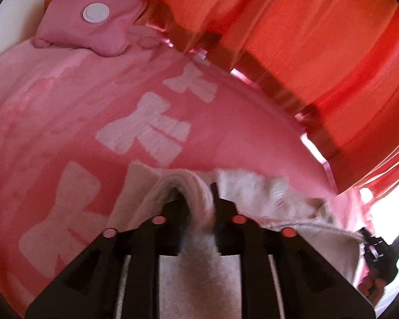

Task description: Fold small clothes

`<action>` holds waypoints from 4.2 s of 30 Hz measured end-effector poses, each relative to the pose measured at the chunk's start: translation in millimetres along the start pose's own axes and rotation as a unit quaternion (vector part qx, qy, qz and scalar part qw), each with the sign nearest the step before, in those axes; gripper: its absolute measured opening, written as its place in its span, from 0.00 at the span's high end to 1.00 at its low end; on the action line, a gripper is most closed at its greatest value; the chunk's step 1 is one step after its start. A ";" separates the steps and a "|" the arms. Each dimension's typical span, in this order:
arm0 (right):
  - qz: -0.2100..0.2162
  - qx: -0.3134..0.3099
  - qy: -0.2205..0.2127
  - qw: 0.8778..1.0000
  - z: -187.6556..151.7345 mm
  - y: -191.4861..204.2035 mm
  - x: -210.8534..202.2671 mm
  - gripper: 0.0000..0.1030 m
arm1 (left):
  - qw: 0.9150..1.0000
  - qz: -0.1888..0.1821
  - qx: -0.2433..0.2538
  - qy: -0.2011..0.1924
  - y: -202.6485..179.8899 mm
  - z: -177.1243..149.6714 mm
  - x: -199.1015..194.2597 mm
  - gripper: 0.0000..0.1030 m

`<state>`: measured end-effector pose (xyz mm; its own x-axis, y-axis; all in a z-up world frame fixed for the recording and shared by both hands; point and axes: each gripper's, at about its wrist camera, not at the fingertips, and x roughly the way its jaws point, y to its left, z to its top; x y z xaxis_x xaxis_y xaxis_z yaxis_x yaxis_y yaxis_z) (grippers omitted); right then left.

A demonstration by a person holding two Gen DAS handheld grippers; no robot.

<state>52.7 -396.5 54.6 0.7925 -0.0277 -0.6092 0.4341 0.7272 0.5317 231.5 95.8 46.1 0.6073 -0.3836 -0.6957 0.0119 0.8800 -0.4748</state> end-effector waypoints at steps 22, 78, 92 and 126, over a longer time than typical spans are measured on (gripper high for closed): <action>-0.010 -0.099 -0.040 0.994 -2.7 29.7 -13.4 0.92 | 0.998 0.035 0.034 -0.034 -16.1 6.5 -6.6 0.90; -0.090 -0.047 0.069 0.992 -1.5 -11.2 54.9 0.49 | 0.998 0.051 -0.044 0.014 10.3 4.8 22.6 0.30; -0.083 -0.037 0.038 0.995 -7.5 -13.3 37.6 0.91 | 0.990 0.126 0.047 -0.037 -4.7 11.3 14.4 1.00; -0.010 -0.319 0.165 0.933 -171.9 162.4 48.9 0.83 | 0.993 0.101 -0.058 -0.003 58.2 -107.2 -70.7 0.21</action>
<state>88.4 -161.9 10.0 0.5668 0.0898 -0.8190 0.0208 0.9922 0.1232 104.1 144.1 9.9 0.5931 -0.2000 -0.7799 -0.2024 0.9005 -0.3849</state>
